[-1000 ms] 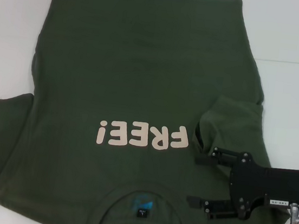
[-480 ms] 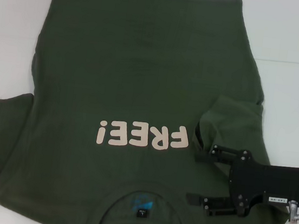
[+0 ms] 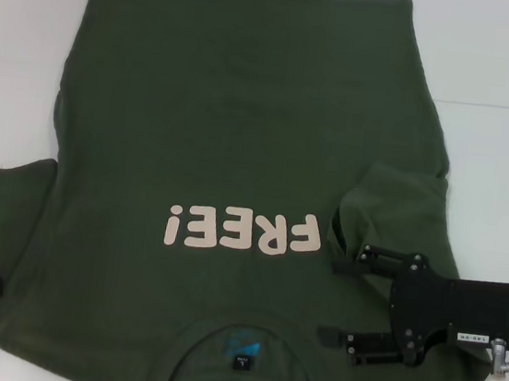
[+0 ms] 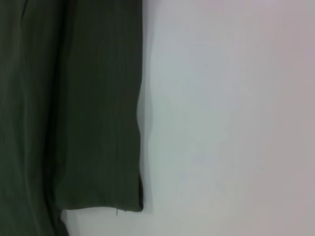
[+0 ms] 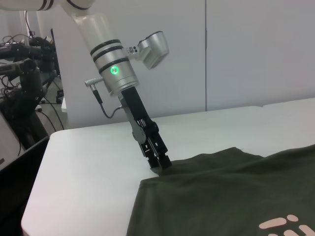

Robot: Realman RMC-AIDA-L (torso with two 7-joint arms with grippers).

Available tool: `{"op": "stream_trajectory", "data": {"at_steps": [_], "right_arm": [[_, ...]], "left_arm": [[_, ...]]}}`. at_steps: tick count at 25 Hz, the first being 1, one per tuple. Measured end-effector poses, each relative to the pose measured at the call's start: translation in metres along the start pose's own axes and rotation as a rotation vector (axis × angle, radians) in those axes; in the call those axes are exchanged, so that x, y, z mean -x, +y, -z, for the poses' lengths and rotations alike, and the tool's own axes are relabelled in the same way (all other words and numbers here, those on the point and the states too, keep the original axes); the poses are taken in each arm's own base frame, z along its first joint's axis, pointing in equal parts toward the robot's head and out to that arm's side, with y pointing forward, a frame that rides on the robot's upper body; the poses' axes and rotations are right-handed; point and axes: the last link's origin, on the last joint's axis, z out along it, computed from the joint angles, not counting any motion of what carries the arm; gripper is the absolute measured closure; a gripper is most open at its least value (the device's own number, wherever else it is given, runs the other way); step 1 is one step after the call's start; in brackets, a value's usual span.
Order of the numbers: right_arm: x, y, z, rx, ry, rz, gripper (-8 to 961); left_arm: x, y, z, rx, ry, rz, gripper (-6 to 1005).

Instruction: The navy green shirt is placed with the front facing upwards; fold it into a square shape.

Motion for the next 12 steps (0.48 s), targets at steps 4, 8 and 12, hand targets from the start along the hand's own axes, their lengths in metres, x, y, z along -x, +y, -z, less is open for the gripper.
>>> {"op": "stream_trajectory", "data": {"at_steps": [4, 8, 12], "right_arm": [[0.0, -0.001, 0.0, -0.006, 0.003, 0.0, 37], [-0.001, -0.001, -0.001, -0.005, 0.002, -0.002, 37], [-0.002, 0.0, -0.001, -0.004, 0.002, -0.005, 37]], "left_arm": [[-0.002, 0.003, -0.001, 0.008, 0.001, -0.006, 139], [-0.005, 0.008, -0.003, 0.018, 0.0, -0.014, 140], [-0.007, 0.011, -0.004, 0.025, -0.001, -0.021, 139]]}}
